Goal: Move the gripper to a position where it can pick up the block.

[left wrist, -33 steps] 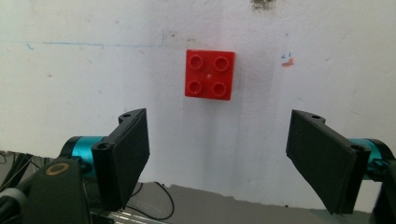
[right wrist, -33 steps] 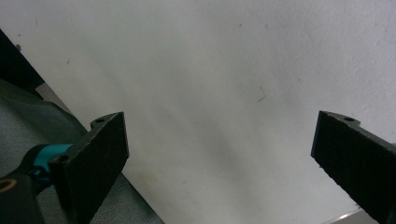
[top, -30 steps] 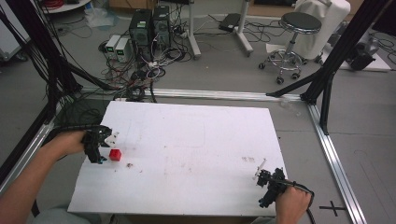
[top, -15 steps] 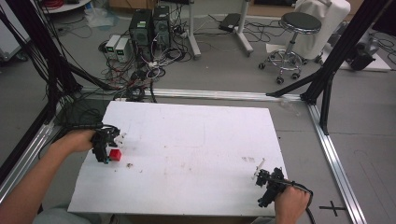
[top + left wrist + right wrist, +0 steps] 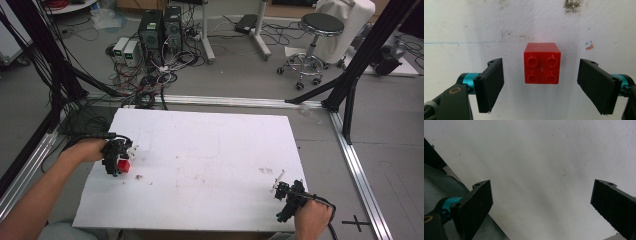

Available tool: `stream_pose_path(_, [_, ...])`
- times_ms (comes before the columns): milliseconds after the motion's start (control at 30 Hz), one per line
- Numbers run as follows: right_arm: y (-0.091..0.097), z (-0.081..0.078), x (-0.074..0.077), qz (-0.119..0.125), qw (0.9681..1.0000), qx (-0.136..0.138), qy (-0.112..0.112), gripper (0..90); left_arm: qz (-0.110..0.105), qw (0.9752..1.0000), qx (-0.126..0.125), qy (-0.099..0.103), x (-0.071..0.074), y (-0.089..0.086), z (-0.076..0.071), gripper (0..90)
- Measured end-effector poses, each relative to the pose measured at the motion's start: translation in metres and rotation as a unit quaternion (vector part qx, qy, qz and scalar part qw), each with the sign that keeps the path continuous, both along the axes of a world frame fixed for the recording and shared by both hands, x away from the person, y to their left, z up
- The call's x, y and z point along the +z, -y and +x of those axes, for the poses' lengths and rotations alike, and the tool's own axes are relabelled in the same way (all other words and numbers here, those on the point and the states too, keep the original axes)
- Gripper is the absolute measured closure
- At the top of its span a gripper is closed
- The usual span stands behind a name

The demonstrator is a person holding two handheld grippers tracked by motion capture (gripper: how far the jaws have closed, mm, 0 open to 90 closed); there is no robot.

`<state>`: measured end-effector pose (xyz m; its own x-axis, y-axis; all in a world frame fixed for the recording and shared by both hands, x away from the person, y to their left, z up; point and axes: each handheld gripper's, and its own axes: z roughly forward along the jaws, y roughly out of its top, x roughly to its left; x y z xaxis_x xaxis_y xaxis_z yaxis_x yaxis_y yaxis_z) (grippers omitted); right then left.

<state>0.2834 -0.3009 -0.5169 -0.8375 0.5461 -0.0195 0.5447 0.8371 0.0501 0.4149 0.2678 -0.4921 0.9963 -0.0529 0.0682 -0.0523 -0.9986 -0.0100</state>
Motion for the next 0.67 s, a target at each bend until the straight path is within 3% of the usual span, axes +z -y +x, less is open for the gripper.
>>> stream_pose_path(367, [0.000,0.000,0.000,-0.001,1.0000,0.000,0.001,3.2,0.003,0.9999,-0.006,-0.011,-0.011,0.001,0.000,21.8])
stream_pose_path(667, [-0.001,0.000,0.000,-0.001,1.0000,0.000,0.001,3.2,-0.004,0.9999,-0.003,-0.014,-0.009,0.000,0.000,21.9])
